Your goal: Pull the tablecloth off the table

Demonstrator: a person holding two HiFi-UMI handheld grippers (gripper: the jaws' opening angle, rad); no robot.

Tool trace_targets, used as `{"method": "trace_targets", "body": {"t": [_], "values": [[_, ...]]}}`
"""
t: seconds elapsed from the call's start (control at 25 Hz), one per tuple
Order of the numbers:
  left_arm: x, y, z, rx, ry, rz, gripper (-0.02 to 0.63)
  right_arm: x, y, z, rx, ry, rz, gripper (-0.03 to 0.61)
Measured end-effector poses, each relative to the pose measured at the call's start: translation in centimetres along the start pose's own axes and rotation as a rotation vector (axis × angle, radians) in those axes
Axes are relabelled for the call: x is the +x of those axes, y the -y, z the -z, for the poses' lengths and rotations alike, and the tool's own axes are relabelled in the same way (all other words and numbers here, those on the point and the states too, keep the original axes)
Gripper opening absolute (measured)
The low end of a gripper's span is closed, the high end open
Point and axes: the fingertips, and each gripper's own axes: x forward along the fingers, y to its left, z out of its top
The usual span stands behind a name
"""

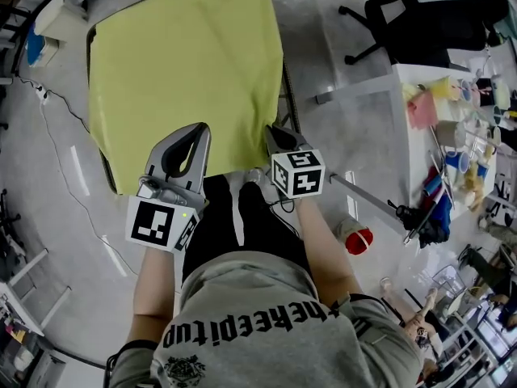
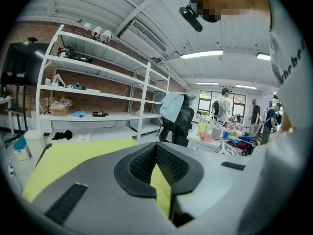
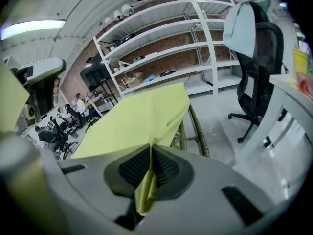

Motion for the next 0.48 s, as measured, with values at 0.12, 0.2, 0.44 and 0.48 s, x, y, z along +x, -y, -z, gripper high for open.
{"method": "trace_targets", "body": {"t": [0.12, 0.2, 0.44, 0.48], "values": [[-0.9, -0.5, 0.0, 0.005, 0.009, -0.045, 0.014, -0.1, -0.9, -0.7, -0.048, 0.005, -0.02, 0.017], [-1.7, -1.0, 0.0, 0.003, 0.019, -0.072, 0.014, -0.2, -1.5, -1.1, -0.074, 0.006, -0.032, 0.017], [-4.3, -3.5, 0.1, -0.052, 0.047, -0.122, 0.014, -0.1, -4.3, -2.5, -0.144, 0.0, -0.051, 0.017], [-4.8, -4.1, 0.1, -0.056, 0.049, -0.122, 0.014, 0.0, -4.9, -2.9, -0.157, 0.0, -0.05, 0.017]]}}
